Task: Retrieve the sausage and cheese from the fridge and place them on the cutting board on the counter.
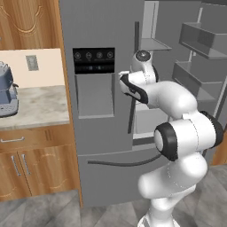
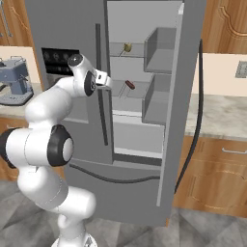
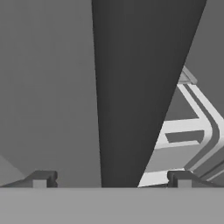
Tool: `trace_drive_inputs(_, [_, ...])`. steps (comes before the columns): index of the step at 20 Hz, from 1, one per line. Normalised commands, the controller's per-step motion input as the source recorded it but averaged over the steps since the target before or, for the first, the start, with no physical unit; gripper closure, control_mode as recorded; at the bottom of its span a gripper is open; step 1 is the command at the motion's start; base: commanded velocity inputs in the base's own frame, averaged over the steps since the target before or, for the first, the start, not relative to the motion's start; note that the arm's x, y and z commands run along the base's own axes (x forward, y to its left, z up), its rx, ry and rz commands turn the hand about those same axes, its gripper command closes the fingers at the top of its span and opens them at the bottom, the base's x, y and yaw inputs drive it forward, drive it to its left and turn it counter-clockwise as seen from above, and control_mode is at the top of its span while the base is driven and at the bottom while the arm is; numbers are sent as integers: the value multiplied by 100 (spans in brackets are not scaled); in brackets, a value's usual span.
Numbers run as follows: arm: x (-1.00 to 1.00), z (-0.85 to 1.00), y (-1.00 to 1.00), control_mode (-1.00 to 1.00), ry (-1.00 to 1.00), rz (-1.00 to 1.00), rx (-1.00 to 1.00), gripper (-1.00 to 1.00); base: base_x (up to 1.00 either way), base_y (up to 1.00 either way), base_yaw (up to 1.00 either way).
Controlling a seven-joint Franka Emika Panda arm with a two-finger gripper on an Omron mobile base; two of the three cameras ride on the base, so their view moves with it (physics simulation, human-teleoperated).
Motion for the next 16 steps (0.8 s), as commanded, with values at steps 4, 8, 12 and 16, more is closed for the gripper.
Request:
trace_drive_inputs(4, [29, -8, 5, -100, -1, 0, -3, 100, 0, 0, 0])
trace_drive_inputs(8, [11, -17, 1, -100, -16, 0, -1, 100, 0, 0, 0])
trace_drive_inputs(12, [68, -24, 2, -100, -15, 0, 0, 100, 0, 0, 0])
trace_drive_inputs(16, [29, 18, 12, -100, -1, 0, 2, 100, 0, 0, 0])
